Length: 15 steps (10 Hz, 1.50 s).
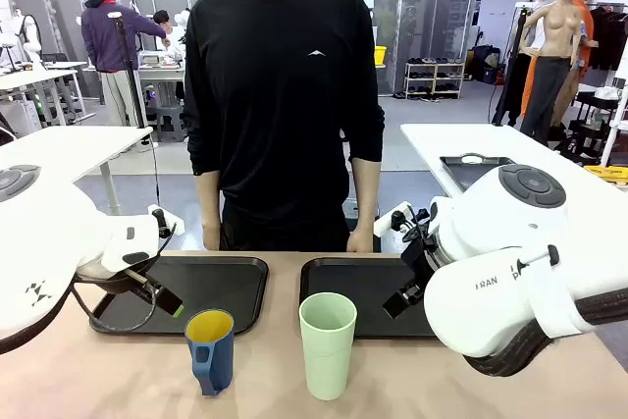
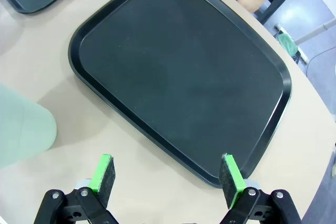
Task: Sort and store the cups by type.
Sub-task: Pick up the Reusable plastic cup.
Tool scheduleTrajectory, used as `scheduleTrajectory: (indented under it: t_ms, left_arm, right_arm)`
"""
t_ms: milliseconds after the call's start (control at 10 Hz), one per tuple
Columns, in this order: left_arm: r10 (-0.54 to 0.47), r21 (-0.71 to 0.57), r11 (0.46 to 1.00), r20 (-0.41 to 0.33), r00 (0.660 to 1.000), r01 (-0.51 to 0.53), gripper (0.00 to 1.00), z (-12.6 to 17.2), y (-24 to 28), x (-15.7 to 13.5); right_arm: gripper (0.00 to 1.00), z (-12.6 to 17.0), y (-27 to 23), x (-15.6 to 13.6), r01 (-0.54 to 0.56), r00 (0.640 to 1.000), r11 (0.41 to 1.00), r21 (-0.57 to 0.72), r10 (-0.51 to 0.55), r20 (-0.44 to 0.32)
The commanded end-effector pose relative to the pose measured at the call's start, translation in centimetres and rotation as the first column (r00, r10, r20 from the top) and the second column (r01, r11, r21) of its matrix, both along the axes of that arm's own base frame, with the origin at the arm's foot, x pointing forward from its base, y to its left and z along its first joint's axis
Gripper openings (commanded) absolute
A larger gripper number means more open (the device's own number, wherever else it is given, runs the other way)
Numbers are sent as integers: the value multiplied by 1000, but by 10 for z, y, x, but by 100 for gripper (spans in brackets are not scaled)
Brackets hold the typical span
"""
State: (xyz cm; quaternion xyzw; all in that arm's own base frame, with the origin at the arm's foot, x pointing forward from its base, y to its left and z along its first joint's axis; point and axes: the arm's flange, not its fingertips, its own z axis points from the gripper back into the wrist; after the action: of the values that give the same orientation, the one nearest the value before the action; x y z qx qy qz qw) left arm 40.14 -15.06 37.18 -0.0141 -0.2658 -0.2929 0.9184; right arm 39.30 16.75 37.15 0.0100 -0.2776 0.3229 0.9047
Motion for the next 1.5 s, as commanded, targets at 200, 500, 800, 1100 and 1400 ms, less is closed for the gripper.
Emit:
scheduleTrajectory:
  t_ms: [200, 500, 800, 1100, 1400]
  left_arm:
    - [1, 0, 1000, 0, 1000, -1, 100, 0, 0, 0]
    - [1, 0, 1000, 0, 1000, -1, 100, 0, 0, 0]
    - [1, 0, 1000, 0, 1000, -1, 100, 0, 0, 0]
    - [0, 0, 1000, 0, 1000, 0, 100, 0, 0, 0]
    - [-17, 15, 1000, 38, 999, 17, 100, 30, -6, -14]
  right_arm:
    - [100, 0, 0, 0, 2, 1000, 1000, 2, -2, -1]
    - [100, 0, 0, 0, 2, 1000, 1000, 2, -2, -1]
    - [100, 0, 0, 0, 2, 1000, 1000, 2, -2, -1]
    - [100, 0, 0, 0, 0, 1000, 1000, 0, 0, 0]
    - [100, 35, 17, -18, 49, 995, 995, -91, -41, 92]
